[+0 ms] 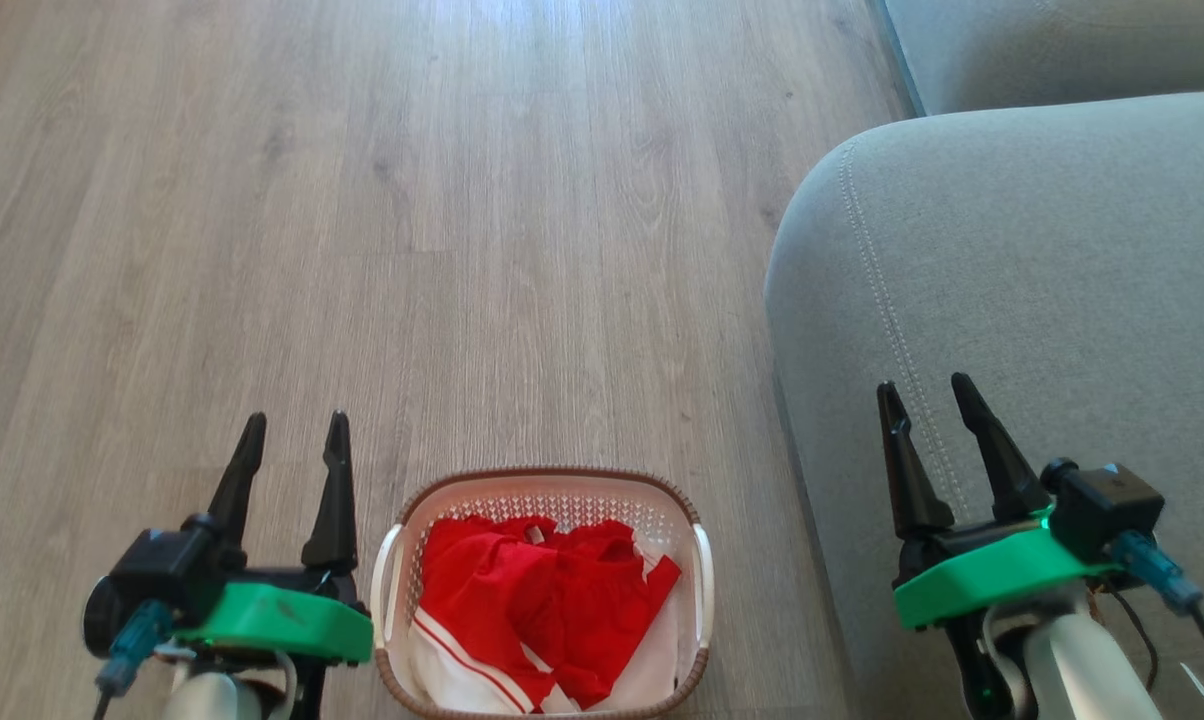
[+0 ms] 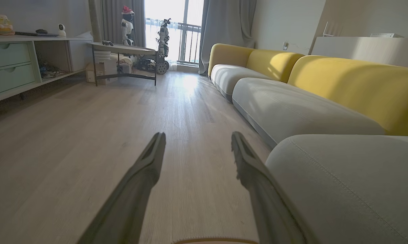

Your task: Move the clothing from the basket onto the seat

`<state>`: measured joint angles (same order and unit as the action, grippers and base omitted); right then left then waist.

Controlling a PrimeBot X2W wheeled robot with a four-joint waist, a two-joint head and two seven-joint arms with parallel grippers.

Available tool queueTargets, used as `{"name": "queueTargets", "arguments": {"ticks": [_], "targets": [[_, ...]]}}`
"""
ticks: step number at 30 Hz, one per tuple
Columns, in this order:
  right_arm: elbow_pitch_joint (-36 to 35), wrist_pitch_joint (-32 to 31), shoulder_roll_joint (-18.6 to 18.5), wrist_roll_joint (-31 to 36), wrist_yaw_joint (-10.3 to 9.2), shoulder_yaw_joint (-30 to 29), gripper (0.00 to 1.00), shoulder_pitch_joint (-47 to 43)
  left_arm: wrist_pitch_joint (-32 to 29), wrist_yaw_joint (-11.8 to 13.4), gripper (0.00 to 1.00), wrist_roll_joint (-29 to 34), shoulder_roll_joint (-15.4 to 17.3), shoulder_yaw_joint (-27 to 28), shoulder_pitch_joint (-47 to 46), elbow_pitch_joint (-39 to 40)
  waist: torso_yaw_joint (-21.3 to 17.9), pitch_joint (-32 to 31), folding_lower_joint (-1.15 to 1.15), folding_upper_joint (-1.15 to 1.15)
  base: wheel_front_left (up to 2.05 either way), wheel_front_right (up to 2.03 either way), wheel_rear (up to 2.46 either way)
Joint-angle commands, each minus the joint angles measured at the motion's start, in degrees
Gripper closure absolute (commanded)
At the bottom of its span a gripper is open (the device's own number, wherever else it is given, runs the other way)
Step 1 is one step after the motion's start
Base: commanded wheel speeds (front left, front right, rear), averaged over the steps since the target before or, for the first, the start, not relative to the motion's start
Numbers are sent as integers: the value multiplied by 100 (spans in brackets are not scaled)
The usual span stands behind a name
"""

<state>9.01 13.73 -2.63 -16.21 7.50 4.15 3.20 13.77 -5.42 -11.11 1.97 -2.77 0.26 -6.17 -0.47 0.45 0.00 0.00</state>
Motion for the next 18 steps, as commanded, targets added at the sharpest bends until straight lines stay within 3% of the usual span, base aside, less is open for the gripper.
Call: {"name": "queueTargets", "arguments": {"ticks": [1, 18], "targets": [[-217, 105, -25, 206, -1, 162, 0, 323, 101, 40, 0, 225, 90, 170, -282, 216, 0, 6, 0, 0, 0, 0, 0], [-67, 127, -25, 237, -1, 161, 0, 370, 123, 49, 0, 243, 91, 190, -314, 116, -55, 40, 0, 0, 0, 0, 0]]}}
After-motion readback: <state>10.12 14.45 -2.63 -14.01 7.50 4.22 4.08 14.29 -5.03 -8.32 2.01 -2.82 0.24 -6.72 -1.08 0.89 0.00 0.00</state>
